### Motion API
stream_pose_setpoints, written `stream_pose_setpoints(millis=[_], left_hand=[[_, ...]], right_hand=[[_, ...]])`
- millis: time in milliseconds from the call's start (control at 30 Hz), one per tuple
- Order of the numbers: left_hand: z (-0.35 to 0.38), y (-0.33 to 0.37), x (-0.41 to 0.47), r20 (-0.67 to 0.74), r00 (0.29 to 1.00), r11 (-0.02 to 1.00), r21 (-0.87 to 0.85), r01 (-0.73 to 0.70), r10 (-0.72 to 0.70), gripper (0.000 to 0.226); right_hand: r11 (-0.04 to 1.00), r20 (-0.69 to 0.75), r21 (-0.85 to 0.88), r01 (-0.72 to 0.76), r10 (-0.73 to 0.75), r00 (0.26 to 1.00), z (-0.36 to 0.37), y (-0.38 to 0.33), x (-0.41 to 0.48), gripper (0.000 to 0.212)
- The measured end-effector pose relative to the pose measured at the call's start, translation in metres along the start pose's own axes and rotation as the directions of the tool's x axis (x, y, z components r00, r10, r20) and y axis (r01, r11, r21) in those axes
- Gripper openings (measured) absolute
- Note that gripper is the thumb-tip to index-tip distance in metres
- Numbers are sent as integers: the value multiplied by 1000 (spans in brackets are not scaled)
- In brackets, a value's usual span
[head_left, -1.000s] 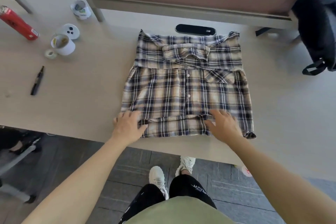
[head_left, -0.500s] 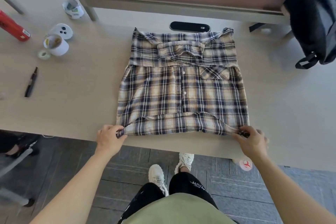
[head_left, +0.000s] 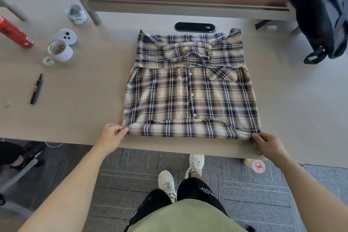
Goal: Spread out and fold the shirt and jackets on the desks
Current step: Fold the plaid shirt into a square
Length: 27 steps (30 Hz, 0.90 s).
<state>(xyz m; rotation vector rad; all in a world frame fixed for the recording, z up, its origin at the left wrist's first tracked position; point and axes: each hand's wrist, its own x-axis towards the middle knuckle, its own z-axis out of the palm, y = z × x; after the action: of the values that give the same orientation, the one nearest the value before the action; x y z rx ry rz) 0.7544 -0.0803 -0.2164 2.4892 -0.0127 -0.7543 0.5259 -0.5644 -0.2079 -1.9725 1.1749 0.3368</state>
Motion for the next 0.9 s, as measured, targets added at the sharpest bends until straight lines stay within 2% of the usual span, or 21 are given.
stream_pose_setpoints(millis=[67,133,267,333,400,467,533,600,667,733,833,900], left_hand=[[-7,4,6,39,999,994,101,-34,30,45],[-11,10,10,104,994,989,151,-2,-14,40],[-10,20,14,160,980,985,142,97,-120,29],[-9,20,15,127,982,983,134,123,-141,24],[-6,17,16,49,986,979,143,148,-157,19],[1,18,14,-38,984,975,132,178,-174,10],[10,22,13,-93,983,982,92,167,-159,16],[18,28,13,-106,981,982,81,173,-164,32],[24,36,14,-114,970,974,53,221,-214,41],[28,40,13,-128,958,964,29,263,-257,44],[30,37,13,-115,958,962,37,269,-263,46],[28,34,13,-93,963,967,22,256,-253,44]], right_hand=[[998,13,-53,-28,29,1000,0,0,4,35],[992,13,-121,-42,44,999,3,-3,5,36],[980,-26,-185,-68,65,998,8,-7,6,38],[974,-64,-206,-94,82,995,9,-9,4,29],[958,-131,-254,-135,104,986,10,-14,-5,12],[920,-217,-373,-119,38,975,16,-25,-15,8],[888,-202,-457,47,-155,967,29,-41,-19,19],[791,-24,-523,318,-386,922,48,-62,-20,34],[641,182,-570,515,-512,839,69,-87,-15,45],[551,281,-586,594,-549,787,87,-107,-7,46],[433,347,-612,662,-605,717,103,-117,8,28],[418,332,-630,655,-617,713,103,-115,16,24]])
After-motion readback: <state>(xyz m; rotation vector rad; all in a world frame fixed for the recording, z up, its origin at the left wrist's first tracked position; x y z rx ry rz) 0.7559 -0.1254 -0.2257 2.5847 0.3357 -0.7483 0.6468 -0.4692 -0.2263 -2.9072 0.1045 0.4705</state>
